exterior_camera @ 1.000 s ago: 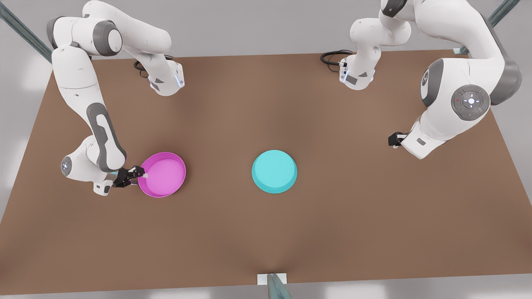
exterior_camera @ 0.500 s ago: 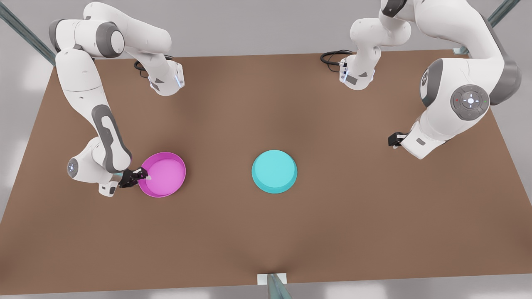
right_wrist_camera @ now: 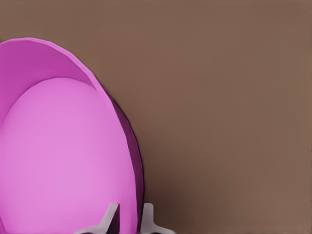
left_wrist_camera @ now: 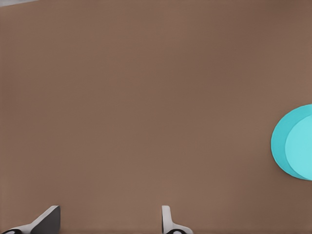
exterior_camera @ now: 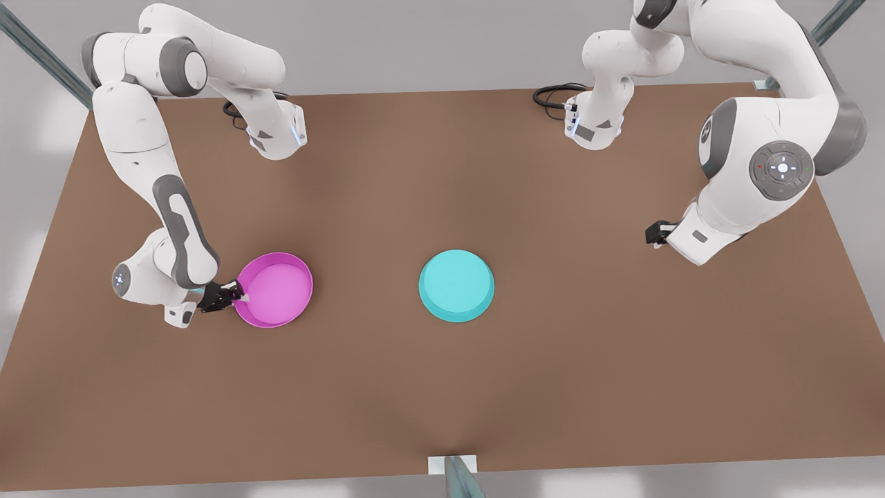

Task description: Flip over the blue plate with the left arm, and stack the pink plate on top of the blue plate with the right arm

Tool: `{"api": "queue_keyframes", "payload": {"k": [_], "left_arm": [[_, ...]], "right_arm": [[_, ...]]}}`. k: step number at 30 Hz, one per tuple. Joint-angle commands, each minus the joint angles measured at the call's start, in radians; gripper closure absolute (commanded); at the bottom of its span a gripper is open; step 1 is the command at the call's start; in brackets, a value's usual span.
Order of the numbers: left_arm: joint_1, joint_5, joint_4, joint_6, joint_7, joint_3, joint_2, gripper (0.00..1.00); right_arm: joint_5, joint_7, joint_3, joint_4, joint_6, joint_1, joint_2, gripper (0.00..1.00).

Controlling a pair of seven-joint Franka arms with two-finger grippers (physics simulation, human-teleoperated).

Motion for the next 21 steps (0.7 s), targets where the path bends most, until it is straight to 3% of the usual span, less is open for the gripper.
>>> {"api": "queue_keyframes", "payload": {"k": [1,5,9,21], "left_arm": [[0.0,0.0,0.0,0.0,0.0,0.0,-0.001,0.0],[0.0,0.0,0.0,0.0,0.0,0.0,-0.001,0.0],[0.0,0.002,0.0,0.0,0.0,0.0,-0.001,0.0],[0.0,0.008,0.0,0.0,0.0,0.0,-0.001,0.0]], "right_arm": [[0.0,0.0,0.0,-0.001,0.0,0.001,0.0,0.66],[0.0,0.0,0.0,0.0,0.002,0.001,0.006,0.66],[0.0,0.0,0.0,0.0,-0.002,0.001,0.005,0.79],[0.0,0.003,0.003,0.0,-0.011,0.014,-0.022,0.79]]}}
